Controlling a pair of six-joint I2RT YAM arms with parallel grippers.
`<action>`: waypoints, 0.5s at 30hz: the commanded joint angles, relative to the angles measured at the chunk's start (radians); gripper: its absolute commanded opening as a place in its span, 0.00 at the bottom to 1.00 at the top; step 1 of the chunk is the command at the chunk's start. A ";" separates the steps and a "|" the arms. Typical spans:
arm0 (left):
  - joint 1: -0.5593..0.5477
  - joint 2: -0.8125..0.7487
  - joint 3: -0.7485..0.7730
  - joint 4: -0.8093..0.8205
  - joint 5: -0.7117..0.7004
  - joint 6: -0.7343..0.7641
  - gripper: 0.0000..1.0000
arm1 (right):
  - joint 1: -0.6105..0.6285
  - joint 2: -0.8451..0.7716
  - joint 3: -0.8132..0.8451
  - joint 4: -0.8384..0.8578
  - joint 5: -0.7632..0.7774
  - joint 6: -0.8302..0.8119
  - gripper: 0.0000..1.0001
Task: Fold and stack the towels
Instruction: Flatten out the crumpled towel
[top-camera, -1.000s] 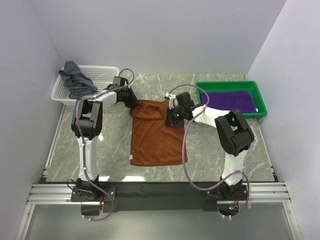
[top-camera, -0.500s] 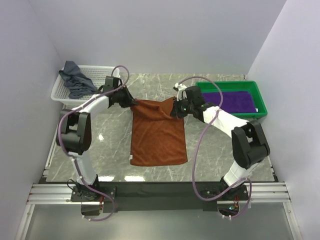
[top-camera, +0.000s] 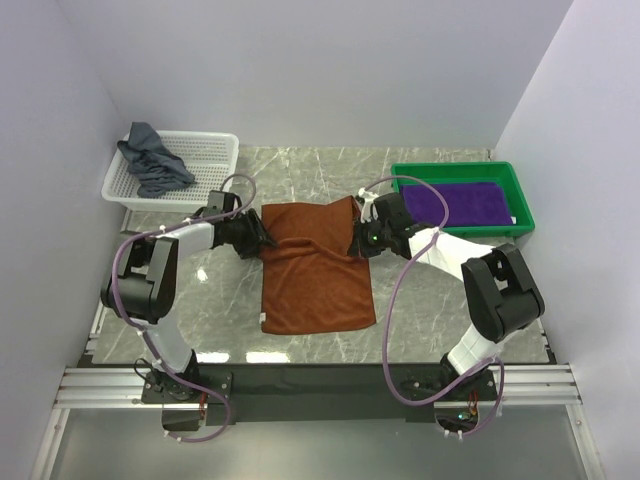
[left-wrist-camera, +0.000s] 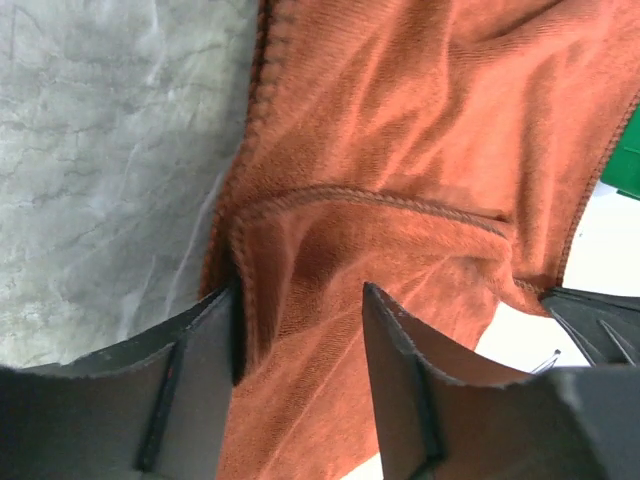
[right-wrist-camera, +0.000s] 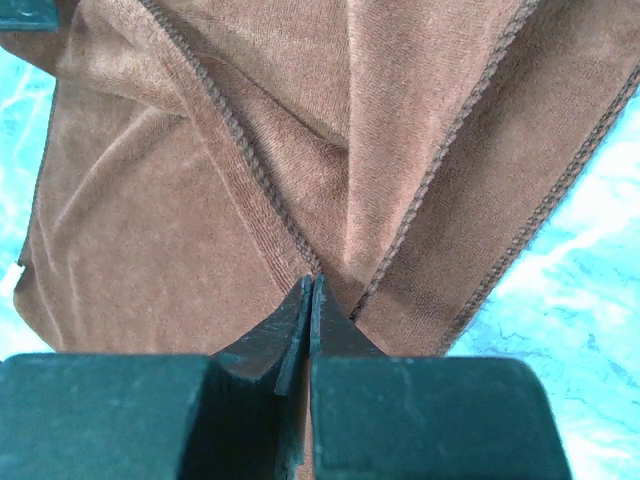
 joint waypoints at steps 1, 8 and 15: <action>-0.003 -0.056 0.004 0.016 0.008 -0.009 0.57 | -0.007 -0.034 0.003 0.054 -0.004 0.015 0.00; 0.000 -0.019 0.093 -0.032 -0.021 0.017 0.54 | -0.008 -0.026 0.008 0.064 -0.011 0.012 0.00; 0.000 0.078 0.185 -0.088 -0.091 0.002 0.52 | -0.008 -0.016 -0.001 0.079 -0.027 0.020 0.00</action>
